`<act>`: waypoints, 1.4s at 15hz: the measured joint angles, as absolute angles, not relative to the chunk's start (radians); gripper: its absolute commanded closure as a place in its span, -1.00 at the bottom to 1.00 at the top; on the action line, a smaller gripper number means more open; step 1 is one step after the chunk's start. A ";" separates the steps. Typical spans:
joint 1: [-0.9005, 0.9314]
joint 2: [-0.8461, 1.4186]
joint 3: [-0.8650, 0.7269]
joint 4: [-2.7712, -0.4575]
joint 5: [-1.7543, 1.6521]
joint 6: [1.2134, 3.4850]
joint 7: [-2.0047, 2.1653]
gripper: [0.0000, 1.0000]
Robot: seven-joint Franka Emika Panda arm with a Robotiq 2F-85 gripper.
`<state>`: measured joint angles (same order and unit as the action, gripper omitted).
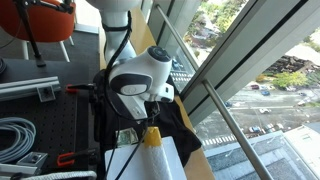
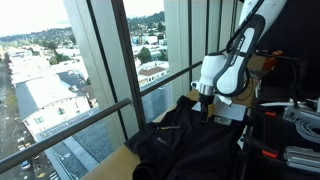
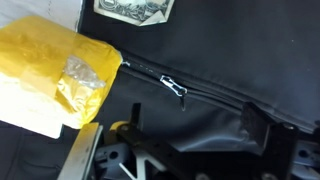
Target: Zip up the black jumper
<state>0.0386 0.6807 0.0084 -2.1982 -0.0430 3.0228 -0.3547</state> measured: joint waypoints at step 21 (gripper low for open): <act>0.026 0.694 0.012 -2.191 -0.070 3.021 -0.278 0.16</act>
